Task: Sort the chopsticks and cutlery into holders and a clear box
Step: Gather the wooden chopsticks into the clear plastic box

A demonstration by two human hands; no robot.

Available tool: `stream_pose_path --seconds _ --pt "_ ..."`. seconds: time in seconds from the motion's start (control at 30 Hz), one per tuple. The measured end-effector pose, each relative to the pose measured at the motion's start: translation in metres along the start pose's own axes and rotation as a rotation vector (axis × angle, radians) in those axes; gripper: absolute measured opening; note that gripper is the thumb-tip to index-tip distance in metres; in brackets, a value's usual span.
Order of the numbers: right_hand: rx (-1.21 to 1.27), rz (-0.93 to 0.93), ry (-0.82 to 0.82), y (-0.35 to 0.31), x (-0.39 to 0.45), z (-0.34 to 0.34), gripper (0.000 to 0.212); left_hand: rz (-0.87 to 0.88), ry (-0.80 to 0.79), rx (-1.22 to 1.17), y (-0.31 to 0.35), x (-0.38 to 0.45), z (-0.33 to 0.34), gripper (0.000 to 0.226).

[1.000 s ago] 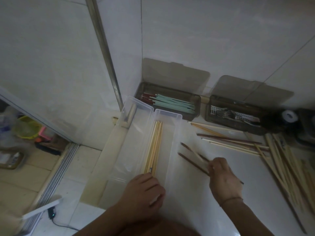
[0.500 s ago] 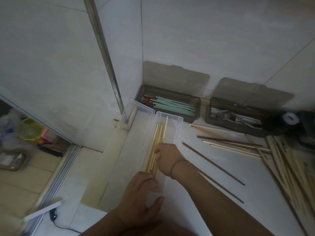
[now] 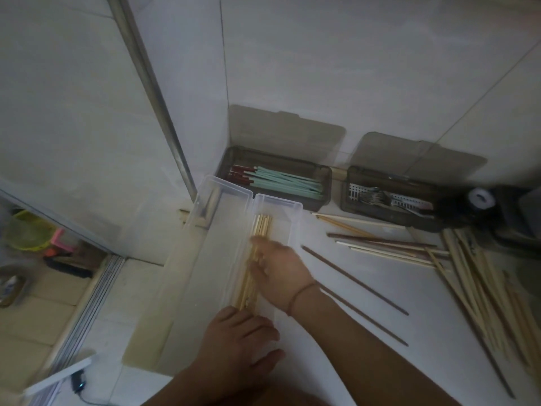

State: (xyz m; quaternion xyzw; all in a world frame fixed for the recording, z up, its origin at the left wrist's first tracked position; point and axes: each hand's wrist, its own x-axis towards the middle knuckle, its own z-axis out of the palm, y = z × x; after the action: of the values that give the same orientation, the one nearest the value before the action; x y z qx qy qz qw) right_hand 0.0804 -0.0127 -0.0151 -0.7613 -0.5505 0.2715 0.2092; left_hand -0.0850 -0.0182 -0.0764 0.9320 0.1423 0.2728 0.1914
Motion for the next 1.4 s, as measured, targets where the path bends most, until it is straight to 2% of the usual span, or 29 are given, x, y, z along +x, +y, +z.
stream_pose_path --seconds 0.1,0.17,0.23,0.3,0.37,0.47,0.77,0.93,1.13,1.27,1.4 --pt "0.118 -0.004 0.422 0.042 -0.003 -0.022 0.038 -0.048 -0.014 -0.041 0.0 0.002 0.0 0.013" --pt "0.058 0.134 0.57 0.083 -0.006 -0.04 0.033 -0.076 -0.039 -0.057 0.0 0.003 -0.001 0.013" --pt "-0.117 0.362 0.552 0.125 -0.011 -0.058 0.031 -0.088 -0.06 -0.072 0.0 0.003 -0.002 0.014" --pt "-0.328 0.561 0.433 0.158 -0.022 -0.069 0.033 -0.096 -0.076 -0.08 0.001 0.004 -0.002 0.014" --pt "-0.471 0.619 0.339 0.178 -0.036 -0.07 0.035 -0.11 -0.107 -0.084 0.002 0.004 -0.001 0.015" --pt "-0.458 0.627 0.322 0.196 -0.05 -0.062 0.034 -0.129 -0.153 -0.089 0.004 0.007 0.0 0.017" --pt "-0.501 0.442 0.378 0.207 -0.059 -0.056 0.021 -0.073 -0.288 -0.11 0.009 0.023 -0.004 0.014" --pt "-0.409 0.49 0.363 0.213 -0.061 -0.05 0.014 -0.085 -0.327 -0.134 0.008 0.021 -0.004 0.014" --pt "-0.379 0.428 0.385 0.213 -0.056 -0.054 0.012 -0.091 -0.358 -0.093 0.01 0.027 -0.006 0.016" --pt "-0.325 0.19 0.52 0.199 -0.053 -0.063 0.021 -0.092 -0.355 -0.068 0.012 0.03 -0.005 0.015" --pt "0.007 -0.077 0.725 0.14 -0.045 -0.08 0.009 -0.062 -0.3 -0.095 0.015 0.027 -0.001 0.011"
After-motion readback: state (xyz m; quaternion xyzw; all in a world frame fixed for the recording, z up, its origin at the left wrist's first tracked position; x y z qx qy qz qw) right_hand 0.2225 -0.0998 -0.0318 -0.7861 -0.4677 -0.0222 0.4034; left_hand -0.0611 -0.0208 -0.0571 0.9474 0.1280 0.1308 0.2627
